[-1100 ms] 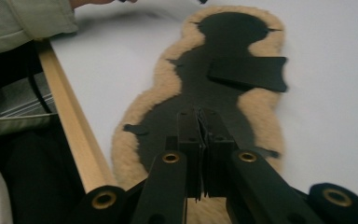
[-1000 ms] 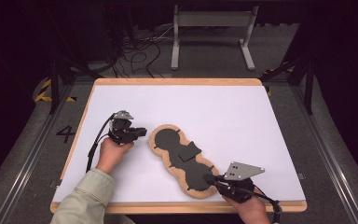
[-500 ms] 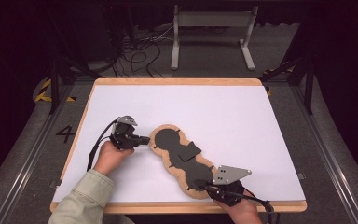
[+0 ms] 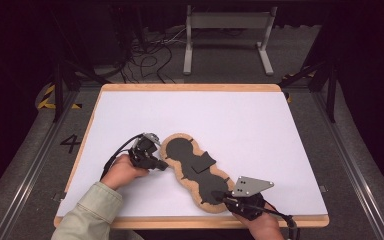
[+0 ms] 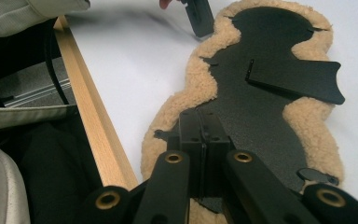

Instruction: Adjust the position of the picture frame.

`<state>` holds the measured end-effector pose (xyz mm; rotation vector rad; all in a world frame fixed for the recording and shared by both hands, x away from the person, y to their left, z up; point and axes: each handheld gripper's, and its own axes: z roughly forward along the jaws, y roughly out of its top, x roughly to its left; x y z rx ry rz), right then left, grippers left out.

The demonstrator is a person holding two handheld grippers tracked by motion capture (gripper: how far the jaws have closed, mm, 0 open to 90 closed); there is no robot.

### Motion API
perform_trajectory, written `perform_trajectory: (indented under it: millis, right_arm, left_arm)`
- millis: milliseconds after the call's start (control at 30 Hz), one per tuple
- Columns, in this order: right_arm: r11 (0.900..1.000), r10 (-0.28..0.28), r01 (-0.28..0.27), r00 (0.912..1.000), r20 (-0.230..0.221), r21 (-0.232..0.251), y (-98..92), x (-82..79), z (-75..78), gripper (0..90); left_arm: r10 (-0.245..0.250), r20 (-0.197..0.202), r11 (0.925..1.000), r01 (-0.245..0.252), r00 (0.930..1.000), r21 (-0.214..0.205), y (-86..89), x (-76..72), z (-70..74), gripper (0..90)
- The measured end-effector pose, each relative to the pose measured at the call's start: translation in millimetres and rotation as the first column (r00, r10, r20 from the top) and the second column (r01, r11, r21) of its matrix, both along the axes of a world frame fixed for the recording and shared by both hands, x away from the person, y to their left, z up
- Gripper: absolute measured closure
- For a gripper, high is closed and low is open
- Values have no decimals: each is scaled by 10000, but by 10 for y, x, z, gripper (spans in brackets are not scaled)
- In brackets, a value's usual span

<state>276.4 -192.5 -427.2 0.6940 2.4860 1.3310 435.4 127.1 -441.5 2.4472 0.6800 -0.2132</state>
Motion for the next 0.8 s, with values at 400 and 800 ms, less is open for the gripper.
perform_trajectory:
  millis: [400, 800]
  right_arm:
    - [9982, -585, 587, 9982, 127, -115, -135, 6, 0, 900]
    - [9891, -1463, 1465, 9891, 176, -120, -330, 37, -13, 900]
  left_arm:
    - [1464, 1072, 9892, -1458, 9834, -128, -410, 183, -43, 900]
    - [1901, 2833, 9815, -1888, 9400, -323, -687, 188, -91, 899]
